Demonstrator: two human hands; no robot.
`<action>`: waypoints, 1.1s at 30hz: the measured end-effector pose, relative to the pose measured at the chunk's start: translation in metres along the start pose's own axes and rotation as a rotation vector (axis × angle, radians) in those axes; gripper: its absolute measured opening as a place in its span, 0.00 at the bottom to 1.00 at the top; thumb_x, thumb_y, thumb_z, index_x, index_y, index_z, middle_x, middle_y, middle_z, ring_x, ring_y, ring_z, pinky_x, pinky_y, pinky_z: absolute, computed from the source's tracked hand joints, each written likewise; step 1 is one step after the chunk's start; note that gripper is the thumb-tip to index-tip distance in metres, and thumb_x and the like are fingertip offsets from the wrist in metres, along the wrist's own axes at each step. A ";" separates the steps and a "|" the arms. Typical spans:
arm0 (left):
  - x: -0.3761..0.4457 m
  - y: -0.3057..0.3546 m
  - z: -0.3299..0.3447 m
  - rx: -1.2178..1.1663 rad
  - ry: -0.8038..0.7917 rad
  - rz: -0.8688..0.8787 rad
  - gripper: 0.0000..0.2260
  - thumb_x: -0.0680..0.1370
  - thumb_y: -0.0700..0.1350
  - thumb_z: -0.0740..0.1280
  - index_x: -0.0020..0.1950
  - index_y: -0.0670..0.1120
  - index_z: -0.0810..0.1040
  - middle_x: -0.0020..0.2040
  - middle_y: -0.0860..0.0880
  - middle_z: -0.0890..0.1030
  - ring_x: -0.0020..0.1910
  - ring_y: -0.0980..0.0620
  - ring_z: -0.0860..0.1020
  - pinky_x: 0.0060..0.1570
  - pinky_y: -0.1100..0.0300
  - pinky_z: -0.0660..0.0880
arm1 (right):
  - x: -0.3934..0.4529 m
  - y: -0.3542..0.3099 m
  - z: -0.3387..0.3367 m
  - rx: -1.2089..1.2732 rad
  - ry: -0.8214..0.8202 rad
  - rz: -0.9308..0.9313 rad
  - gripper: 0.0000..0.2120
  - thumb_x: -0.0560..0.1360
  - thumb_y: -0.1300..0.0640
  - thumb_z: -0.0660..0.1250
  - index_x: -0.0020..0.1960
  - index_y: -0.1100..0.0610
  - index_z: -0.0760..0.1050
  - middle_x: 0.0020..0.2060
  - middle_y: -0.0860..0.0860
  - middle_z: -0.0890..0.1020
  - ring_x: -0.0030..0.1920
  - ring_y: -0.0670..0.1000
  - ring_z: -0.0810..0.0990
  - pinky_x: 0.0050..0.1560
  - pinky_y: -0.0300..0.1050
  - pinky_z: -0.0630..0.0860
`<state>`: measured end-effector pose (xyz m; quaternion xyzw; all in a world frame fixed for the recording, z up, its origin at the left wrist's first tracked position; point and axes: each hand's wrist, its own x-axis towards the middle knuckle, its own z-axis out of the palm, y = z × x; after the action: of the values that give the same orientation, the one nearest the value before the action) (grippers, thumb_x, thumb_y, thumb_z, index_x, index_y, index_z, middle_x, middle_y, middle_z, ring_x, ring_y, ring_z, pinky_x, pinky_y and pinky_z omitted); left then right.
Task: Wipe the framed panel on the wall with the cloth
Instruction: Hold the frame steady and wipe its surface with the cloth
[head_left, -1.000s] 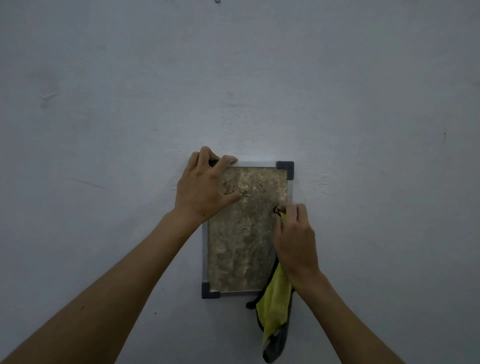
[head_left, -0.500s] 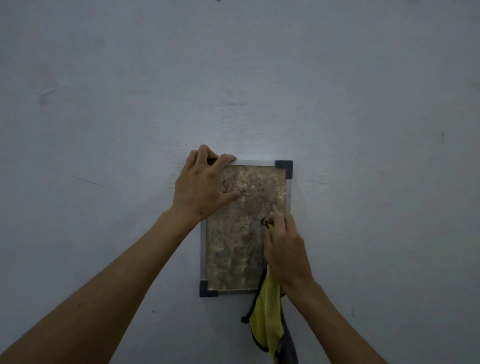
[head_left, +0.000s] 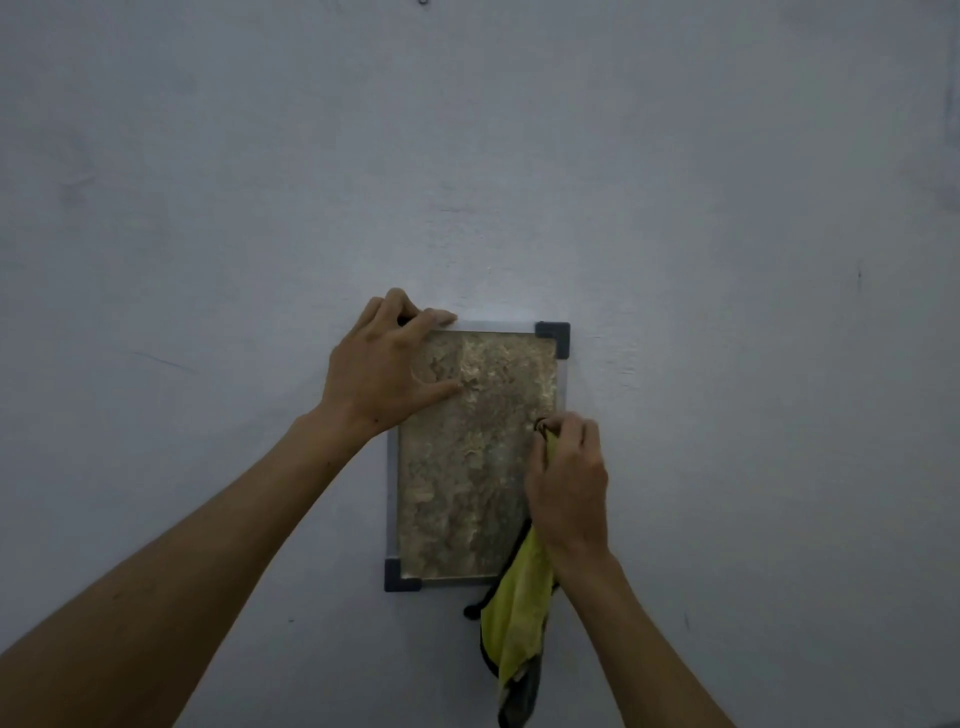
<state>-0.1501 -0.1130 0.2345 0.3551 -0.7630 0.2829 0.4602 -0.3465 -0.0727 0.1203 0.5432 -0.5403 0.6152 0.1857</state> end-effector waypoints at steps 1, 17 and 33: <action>0.000 -0.002 -0.003 -0.013 -0.006 0.002 0.33 0.67 0.64 0.76 0.69 0.54 0.76 0.54 0.50 0.71 0.54 0.52 0.71 0.44 0.54 0.78 | -0.001 -0.003 0.003 0.005 0.027 0.044 0.05 0.82 0.60 0.63 0.55 0.60 0.73 0.50 0.55 0.75 0.39 0.45 0.72 0.38 0.33 0.69; 0.001 -0.011 -0.010 -0.155 -0.032 0.008 0.32 0.67 0.54 0.81 0.70 0.49 0.78 0.55 0.49 0.76 0.53 0.50 0.74 0.52 0.54 0.77 | -0.016 -0.044 0.034 -0.039 0.013 0.037 0.06 0.82 0.61 0.62 0.57 0.61 0.74 0.51 0.55 0.76 0.39 0.46 0.73 0.37 0.38 0.77; 0.000 -0.024 -0.013 -0.151 -0.067 0.056 0.31 0.68 0.49 0.81 0.70 0.47 0.76 0.57 0.49 0.77 0.54 0.52 0.74 0.50 0.63 0.69 | -0.020 -0.050 0.045 0.026 -0.049 -0.103 0.05 0.80 0.62 0.65 0.56 0.60 0.74 0.50 0.54 0.76 0.38 0.44 0.72 0.35 0.28 0.72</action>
<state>-0.1250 -0.1174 0.2426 0.3070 -0.8068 0.2253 0.4517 -0.2781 -0.0872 0.1182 0.5877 -0.5079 0.5983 0.1968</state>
